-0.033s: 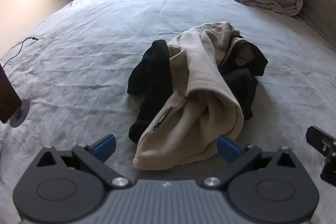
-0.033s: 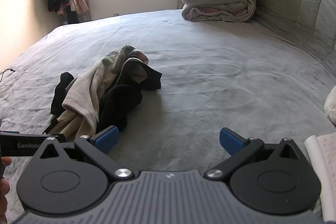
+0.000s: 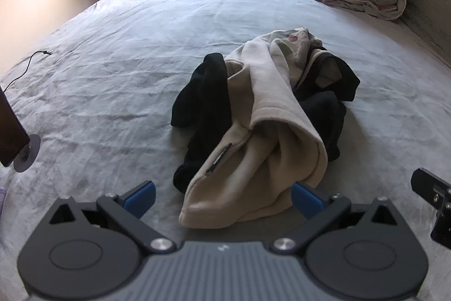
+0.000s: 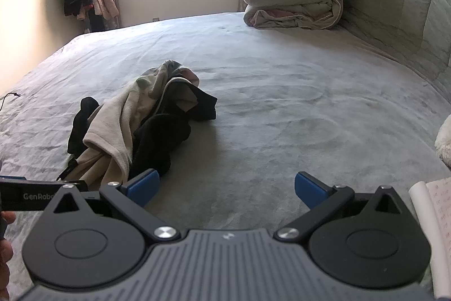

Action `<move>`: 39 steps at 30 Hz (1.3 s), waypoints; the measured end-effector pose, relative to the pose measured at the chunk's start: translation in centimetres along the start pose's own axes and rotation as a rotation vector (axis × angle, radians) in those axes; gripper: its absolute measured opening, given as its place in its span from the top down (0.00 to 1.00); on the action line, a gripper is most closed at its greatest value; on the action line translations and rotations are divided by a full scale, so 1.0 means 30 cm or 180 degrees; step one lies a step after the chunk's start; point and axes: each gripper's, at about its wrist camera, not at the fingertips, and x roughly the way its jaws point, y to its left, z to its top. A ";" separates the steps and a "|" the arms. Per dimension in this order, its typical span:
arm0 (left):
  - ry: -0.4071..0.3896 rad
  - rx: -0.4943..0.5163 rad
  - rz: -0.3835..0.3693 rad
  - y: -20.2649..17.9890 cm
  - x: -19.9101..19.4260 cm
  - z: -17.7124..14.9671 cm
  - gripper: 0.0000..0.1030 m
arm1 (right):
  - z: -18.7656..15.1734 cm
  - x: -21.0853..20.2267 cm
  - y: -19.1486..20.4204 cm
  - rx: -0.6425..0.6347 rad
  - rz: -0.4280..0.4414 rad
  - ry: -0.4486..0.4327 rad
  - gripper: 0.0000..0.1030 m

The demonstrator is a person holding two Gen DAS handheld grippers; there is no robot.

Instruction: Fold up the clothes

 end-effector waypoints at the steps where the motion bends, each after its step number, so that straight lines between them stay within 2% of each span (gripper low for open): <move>1: 0.0002 0.0008 0.0002 0.000 0.000 -0.001 0.01 | 0.000 0.000 0.000 0.0002 0.0008 0.0008 0.00; 5: 0.0011 0.0041 0.0011 0.001 -0.002 -0.005 0.01 | 0.001 0.019 -0.009 0.0059 0.0046 0.0104 0.00; 39: 0.0084 0.0055 0.0094 -0.003 0.013 0.001 0.01 | -0.011 0.060 -0.032 0.0217 0.0120 0.0297 0.00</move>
